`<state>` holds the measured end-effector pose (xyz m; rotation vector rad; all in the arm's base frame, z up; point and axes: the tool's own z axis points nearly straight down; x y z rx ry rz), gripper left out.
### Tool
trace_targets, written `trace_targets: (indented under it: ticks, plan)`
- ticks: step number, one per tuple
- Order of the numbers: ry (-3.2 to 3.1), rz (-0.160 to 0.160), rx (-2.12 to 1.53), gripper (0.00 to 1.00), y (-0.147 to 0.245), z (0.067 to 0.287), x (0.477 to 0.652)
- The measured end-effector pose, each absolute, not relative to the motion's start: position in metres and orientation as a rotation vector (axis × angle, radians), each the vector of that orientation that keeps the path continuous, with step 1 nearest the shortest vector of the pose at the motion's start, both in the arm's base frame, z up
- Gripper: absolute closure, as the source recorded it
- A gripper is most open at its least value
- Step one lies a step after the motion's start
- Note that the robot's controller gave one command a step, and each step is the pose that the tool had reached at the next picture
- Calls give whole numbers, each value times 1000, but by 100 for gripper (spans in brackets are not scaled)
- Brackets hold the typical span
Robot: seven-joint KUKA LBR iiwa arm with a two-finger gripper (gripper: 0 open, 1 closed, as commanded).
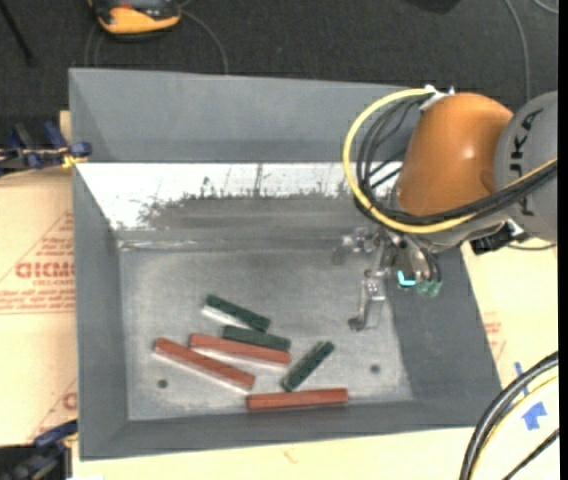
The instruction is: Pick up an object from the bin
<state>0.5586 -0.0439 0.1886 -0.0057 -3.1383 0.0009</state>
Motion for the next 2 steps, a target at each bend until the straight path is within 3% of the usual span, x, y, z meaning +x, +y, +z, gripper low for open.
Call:
trace_targets:
  ticks: [1, 2]
  plan:
    - [-3146, 2, -4, 0, -44, 193, 560]
    - [-3152, 3, 69, 0, -41, 148, 542]
